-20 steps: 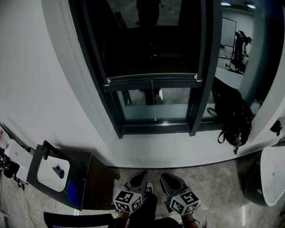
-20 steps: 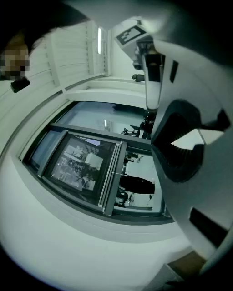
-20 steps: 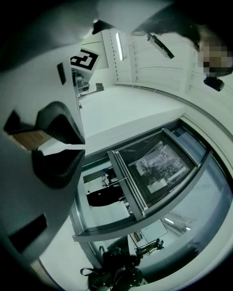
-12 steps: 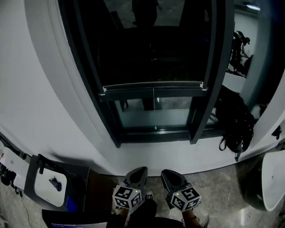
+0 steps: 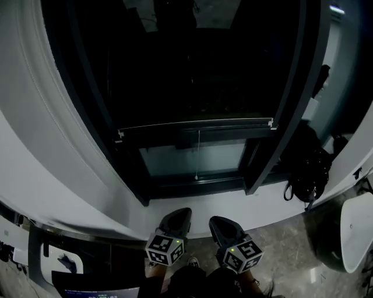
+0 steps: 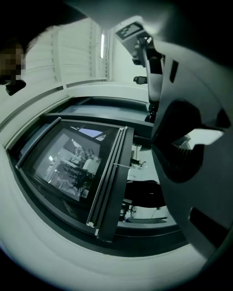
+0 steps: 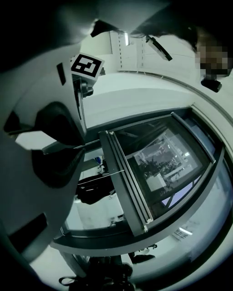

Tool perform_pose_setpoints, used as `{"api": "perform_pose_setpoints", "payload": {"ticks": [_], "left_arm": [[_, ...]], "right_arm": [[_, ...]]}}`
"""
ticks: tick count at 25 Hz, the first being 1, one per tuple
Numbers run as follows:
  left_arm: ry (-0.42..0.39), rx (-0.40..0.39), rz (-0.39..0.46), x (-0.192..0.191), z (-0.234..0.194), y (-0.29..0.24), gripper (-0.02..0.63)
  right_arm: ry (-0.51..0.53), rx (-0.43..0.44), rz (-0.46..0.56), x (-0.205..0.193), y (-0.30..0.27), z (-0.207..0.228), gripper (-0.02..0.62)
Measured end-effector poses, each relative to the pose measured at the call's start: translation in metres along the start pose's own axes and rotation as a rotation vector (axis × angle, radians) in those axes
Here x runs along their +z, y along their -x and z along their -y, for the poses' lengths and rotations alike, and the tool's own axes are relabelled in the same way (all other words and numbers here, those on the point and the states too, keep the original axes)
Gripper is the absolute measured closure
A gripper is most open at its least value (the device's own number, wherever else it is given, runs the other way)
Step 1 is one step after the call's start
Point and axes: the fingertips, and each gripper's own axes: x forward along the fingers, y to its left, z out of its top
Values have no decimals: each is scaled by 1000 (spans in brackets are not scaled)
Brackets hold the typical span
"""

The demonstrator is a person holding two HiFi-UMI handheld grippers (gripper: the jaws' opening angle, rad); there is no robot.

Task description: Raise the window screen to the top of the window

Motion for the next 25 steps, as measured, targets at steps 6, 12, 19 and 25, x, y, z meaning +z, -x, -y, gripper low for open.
{"api": "perform_pose_setpoints", "payload": {"ticks": [6, 12, 19, 25], "left_arm": [[21, 64, -27, 5, -50, -11, 604], [-7, 109, -10, 31, -94, -20, 604], [-188, 142, 30, 88, -138, -45, 604], [-575, 190, -69, 131, -166, -77, 604]], "right_arm": [[2, -50, -45, 3, -24, 30, 565], [64, -80, -66, 18, -53, 54, 566], [357, -97, -112, 56, -88, 91, 565], [582, -44, -79, 129, -118, 120, 565]]}}
